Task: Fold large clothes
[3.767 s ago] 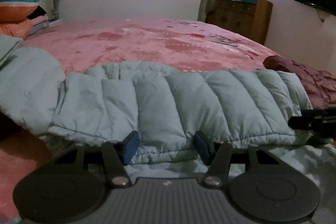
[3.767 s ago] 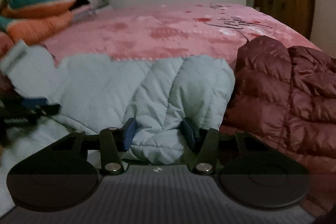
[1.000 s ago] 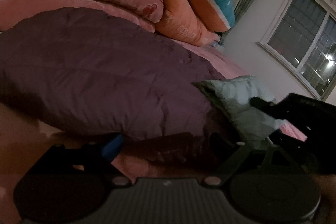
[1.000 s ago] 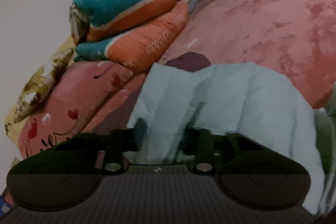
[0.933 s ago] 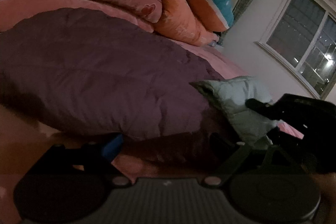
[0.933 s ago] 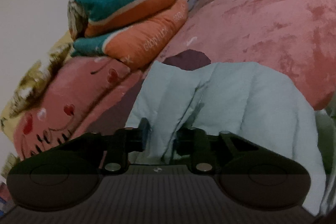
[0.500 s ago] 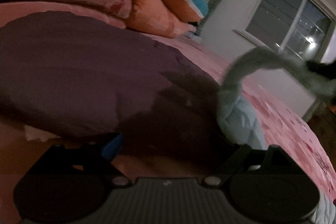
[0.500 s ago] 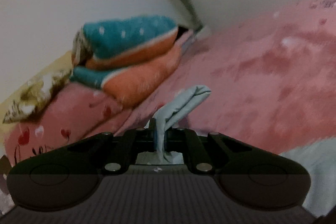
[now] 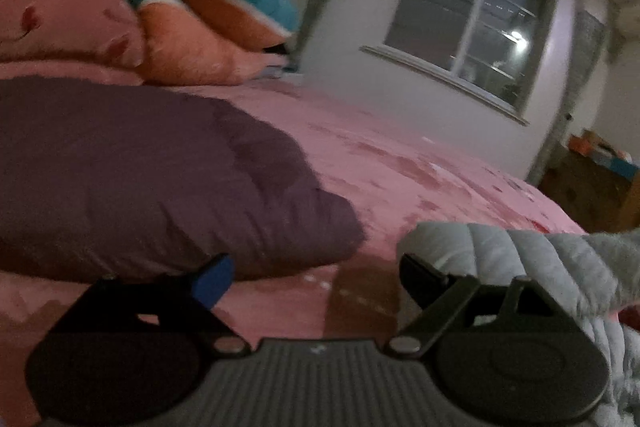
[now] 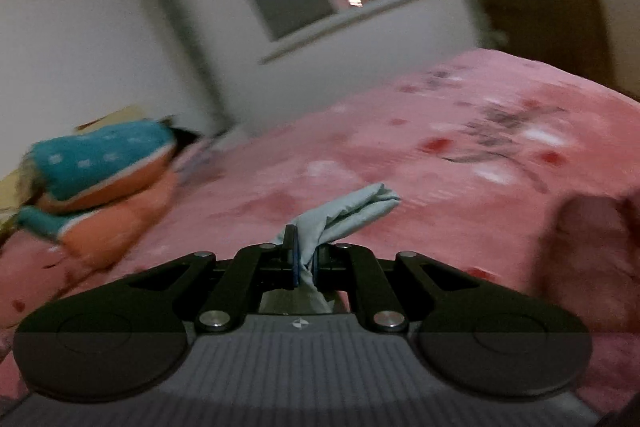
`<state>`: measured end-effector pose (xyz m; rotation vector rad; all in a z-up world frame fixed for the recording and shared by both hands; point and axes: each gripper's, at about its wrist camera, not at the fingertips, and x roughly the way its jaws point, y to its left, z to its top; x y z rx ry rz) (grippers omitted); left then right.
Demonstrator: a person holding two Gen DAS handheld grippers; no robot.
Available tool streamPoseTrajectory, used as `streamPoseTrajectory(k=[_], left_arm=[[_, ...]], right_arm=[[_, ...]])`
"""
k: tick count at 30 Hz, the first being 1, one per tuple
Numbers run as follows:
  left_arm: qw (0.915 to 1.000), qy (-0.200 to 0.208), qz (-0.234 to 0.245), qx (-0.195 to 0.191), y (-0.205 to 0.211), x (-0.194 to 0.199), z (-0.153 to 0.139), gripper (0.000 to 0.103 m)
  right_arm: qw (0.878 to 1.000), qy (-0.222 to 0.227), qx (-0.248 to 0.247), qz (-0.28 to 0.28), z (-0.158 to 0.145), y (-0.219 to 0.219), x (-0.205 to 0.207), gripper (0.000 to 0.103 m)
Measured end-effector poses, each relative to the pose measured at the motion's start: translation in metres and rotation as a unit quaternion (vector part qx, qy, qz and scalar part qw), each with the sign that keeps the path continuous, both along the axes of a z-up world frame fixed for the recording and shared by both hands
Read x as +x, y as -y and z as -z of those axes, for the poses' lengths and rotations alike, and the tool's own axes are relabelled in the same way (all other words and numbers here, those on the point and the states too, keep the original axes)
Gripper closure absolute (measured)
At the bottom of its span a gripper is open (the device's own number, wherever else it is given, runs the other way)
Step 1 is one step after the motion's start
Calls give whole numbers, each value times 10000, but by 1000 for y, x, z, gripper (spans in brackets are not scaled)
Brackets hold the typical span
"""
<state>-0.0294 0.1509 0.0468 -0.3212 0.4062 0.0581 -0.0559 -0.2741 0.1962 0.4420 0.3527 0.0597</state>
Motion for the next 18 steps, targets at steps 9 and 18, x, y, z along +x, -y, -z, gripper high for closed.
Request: streamPoseTrajectory(k=[9, 18], left_arm=[[9979, 23, 493, 414, 31, -5, 2, 13], [9956, 231, 723, 555, 51, -10, -1, 13]], right_arm=[[9921, -965, 128, 786, 109, 60, -29, 96], [9923, -926, -112, 810, 126, 48, -32, 80]])
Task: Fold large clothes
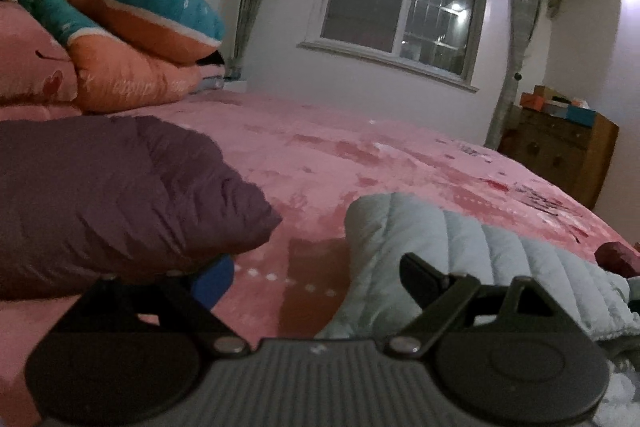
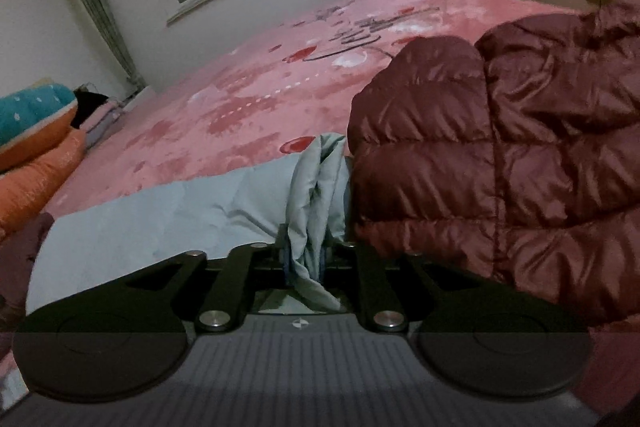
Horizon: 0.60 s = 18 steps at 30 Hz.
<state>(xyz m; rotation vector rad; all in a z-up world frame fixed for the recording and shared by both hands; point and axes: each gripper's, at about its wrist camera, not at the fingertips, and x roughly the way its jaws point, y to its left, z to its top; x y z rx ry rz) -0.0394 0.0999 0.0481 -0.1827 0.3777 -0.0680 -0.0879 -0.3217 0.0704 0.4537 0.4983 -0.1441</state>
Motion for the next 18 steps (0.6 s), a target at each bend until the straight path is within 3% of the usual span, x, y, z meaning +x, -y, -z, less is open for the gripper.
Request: streamPoseTrajectory(k=[1, 3, 5, 8, 12, 18], left_arm=[[10000, 27, 20, -1, 2, 0, -1, 13], [9999, 73, 73, -4, 7, -1, -5, 13], [9997, 128, 207, 16, 14, -1, -9, 14], [9986, 236, 483, -6, 28, -3, -17, 15], [9956, 219, 904, -67, 49, 5, -23, 25], [9906, -194, 1276, 451, 86, 50, -6, 42]], right_arm=[[10000, 16, -91, 26, -3, 0, -2, 75], [9994, 90, -313, 66, -7, 2, -4, 53], [9983, 248, -523, 86, -15, 4, -11, 41], [9962, 602, -627, 9, -31, 5, -18, 41], [9925, 1001, -586, -379, -35, -2, -17, 41], [9870, 763, -1003, -1001, -11, -28, 23, 41]])
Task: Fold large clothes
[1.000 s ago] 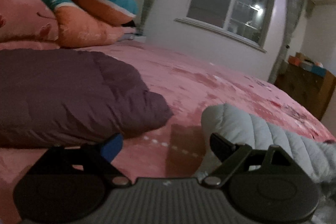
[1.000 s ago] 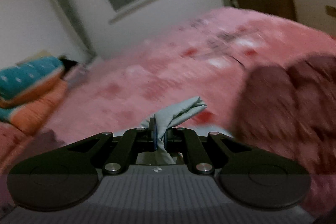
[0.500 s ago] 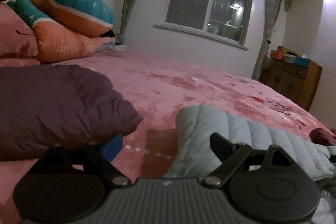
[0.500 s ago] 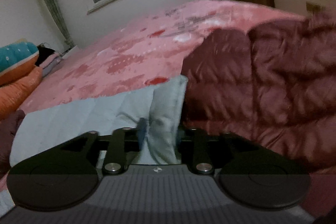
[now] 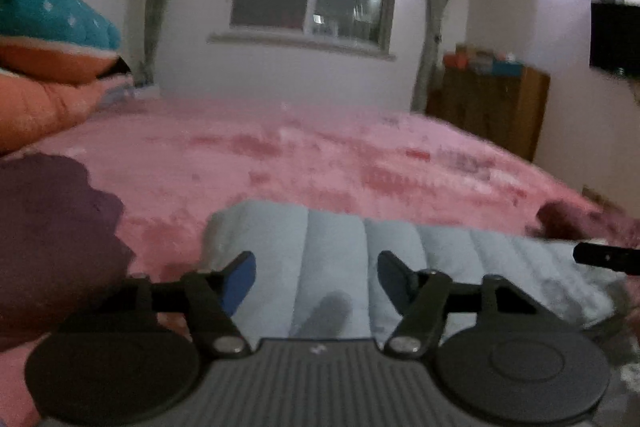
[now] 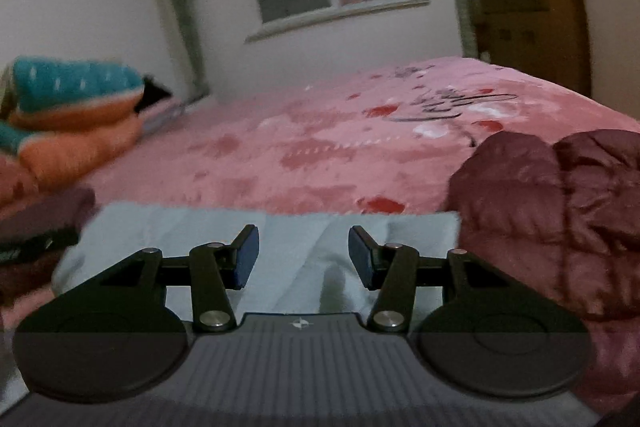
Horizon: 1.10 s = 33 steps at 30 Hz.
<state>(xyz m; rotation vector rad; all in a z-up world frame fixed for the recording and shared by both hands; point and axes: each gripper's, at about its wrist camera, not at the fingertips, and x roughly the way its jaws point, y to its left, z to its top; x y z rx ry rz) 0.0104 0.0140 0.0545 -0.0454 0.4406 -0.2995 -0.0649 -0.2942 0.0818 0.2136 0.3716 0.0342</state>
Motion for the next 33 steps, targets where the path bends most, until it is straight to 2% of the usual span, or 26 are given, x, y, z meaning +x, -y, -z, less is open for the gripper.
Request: streamPoseTrajectory(k=[3, 6, 8, 11, 15, 20, 25, 28, 33], left_arm=[[9992, -330, -69, 225, 3, 24, 19, 48], [9979, -462, -260, 365, -3, 42, 33, 49], [9971, -485, -389, 432, -10, 50, 40, 49], [9965, -547, -455, 440, -18, 57, 48, 48], [9963, -489, -449, 545, -17, 60, 59, 47], [9964, -516, -468, 487, -19, 64, 63, 46], [9961, -487, -487, 543, -20, 62, 58, 46], [9961, -521, -528, 487, -25, 48, 43, 46], [9976, -402, -461, 324, -44, 0, 14, 46]], right_arm=[[9994, -270, -186, -141, 13, -6, 15, 41], [9982, -466, -296, -241, 26, -8, 30, 41], [9978, -504, -285, -326, 28, -8, 40, 40], [9966, -552, -500, -353, 29, -20, 49, 32], [9952, -709, -548, -399, 39, -25, 63, 30], [9939, -884, -454, -472, 44, -24, 71, 29], [9942, -848, -412, -513, 41, -26, 69, 24], [9949, -730, -214, -656, 38, -23, 53, 5], [9967, -622, -70, -521, 26, -21, 26, 1]])
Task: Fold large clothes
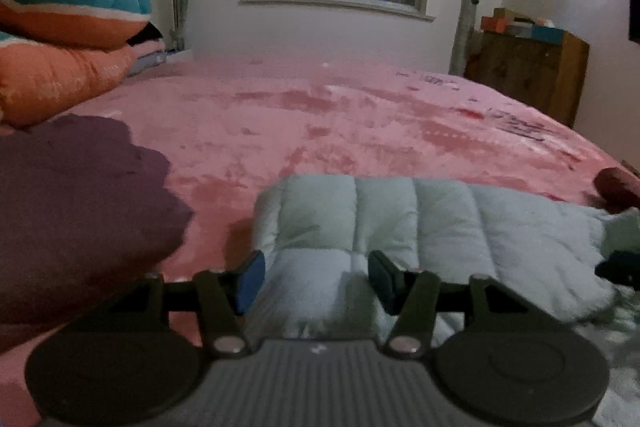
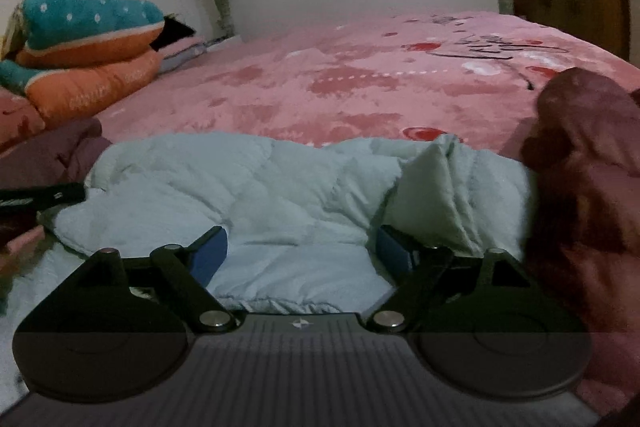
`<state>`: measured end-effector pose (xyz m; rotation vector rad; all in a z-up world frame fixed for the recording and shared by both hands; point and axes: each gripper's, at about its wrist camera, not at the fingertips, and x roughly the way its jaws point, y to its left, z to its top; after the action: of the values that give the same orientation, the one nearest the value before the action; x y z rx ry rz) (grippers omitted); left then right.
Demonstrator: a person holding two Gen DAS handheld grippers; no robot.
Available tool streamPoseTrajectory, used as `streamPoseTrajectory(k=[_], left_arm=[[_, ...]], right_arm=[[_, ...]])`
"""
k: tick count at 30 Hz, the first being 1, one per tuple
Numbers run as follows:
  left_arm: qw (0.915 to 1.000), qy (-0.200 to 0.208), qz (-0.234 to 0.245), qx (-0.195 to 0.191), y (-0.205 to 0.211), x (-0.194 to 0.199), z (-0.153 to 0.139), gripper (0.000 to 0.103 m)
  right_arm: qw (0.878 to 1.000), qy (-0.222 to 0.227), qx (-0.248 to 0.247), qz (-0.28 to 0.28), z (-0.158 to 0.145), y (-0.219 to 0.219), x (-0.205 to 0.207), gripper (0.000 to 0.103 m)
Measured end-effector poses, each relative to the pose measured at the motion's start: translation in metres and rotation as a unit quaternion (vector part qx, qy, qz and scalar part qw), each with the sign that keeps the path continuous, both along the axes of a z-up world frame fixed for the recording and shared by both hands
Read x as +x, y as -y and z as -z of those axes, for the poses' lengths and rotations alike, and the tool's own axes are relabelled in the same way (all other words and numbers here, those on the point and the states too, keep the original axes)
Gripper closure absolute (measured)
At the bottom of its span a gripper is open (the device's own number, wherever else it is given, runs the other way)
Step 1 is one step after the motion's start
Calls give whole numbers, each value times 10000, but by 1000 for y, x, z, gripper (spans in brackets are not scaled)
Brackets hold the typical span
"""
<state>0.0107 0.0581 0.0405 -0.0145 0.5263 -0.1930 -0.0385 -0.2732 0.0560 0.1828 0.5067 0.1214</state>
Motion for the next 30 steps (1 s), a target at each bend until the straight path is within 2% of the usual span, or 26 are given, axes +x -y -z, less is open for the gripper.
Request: streamPoseTrajectory(k=[2, 5, 9, 13, 16, 22, 24, 28, 30], left_arm=[[10000, 24, -26, -44, -10, -22, -8, 45], [9998, -50, -137, -131, -27, -56, -17, 37], [9987, -242, -362, -266, -50, -99, -17, 37], [9957, -549, -531, -527, -72, -130, -9, 37], [9944, -667, -599, -556, -83, -147, -1, 37], [9925, -926, -497, -619, -95, -158, 16, 35], [9908, -1015, -586, -680, -100, -159, 23, 29], [9876, -1128, -660, -872, -104, -157, 30, 27], [9874, -1151, -620, -885, -104, -157, 33, 21]], right_arm=[[9999, 46, 84, 77, -8, 1, -14, 0], [9995, 123, 189, 203, -18, 4, -38, 0], [9991, 184, 197, 323, -29, 3, -81, 0], [9992, 20, 166, 354, -28, -2, -120, 0], [9989, -167, 176, 413, -25, -4, -148, 0], [9957, -493, 411, 670, -21, 4, -199, 0], [9931, -636, 591, 784, -19, 10, -210, 0], [9854, -1061, 959, 922, -12, 16, -231, 0], [9808, -1286, 1141, 917, -8, 18, -235, 0]])
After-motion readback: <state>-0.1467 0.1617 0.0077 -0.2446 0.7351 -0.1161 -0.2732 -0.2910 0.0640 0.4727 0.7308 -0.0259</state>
